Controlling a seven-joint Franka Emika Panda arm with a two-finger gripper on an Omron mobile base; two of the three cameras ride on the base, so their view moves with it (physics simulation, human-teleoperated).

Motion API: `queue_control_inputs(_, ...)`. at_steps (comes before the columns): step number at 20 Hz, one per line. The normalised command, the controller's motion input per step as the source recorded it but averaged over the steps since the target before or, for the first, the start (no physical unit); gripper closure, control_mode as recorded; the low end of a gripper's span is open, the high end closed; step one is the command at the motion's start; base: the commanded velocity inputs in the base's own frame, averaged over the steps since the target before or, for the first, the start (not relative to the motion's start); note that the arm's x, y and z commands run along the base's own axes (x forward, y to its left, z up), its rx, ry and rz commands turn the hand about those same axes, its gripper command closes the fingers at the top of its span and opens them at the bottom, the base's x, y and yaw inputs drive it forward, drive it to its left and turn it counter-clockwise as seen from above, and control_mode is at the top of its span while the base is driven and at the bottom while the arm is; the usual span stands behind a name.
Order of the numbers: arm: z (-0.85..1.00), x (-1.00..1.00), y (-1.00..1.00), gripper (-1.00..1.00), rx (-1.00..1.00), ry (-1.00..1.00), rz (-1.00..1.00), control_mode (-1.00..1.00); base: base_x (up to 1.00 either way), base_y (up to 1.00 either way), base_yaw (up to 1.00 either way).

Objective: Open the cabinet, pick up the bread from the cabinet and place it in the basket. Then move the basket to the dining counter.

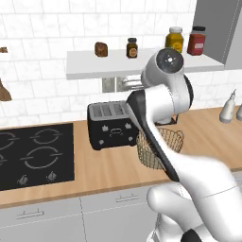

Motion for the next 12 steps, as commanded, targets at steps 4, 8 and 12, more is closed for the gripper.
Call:
queue_control_inputs(4, 1.0, 0.19, 0.44, -1.0, 0.07, -0.02, -0.06, -1.0, 0.0, 0.0, 0.0)
queue_control_inputs(8, 0.96, 0.52, 0.31, -1.0, 0.07, 0.05, -0.03, -1.0, 0.0, 0.0, 0.0)
queue_control_inputs(12, 0.2, 0.93, 0.0, -1.0, 0.1, 0.13, 0.0, -1.0, 0.0, 0.0, 0.0)
